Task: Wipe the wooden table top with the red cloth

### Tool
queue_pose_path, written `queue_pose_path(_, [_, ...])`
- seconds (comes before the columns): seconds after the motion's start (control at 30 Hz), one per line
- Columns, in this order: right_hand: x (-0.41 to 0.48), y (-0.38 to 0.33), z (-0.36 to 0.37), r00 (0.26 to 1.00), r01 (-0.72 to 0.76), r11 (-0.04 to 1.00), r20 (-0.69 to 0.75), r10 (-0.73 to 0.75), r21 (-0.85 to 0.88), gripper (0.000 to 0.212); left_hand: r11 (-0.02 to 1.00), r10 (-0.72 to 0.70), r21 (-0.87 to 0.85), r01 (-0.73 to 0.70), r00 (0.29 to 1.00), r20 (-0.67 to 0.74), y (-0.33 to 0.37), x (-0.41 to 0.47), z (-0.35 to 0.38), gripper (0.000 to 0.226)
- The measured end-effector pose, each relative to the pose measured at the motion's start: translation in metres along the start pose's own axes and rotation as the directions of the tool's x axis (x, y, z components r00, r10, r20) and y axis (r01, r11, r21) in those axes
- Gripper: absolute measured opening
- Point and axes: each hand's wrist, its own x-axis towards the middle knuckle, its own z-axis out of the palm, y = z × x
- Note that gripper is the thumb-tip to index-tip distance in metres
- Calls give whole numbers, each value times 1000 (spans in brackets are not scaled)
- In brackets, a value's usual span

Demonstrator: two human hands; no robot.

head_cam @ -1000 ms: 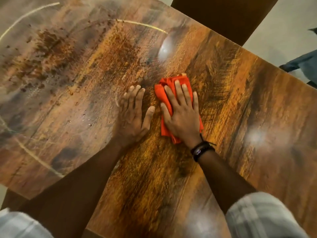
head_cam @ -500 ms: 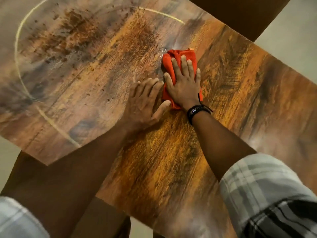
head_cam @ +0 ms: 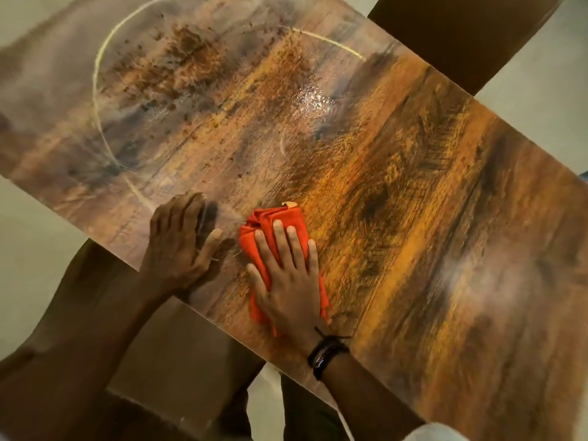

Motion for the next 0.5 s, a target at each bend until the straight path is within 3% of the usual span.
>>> queue_pose_path(0.1, [25,12,-4,999,34,999,13,-34,23,59,1000,14,-12,-15,999,-32,-4,0,0,68])
queue_pose_path(0.33, [146,27,-12,991,-134,991,-14,135,18,60,999,21,-38,-24,997,-71,-8,-1,2,66])
queue_pose_path(0.5, [137,7,-9,991,-116,993,-60,116,16,61,998,3,-65,-12,990,-139,-10,-6,2,63])
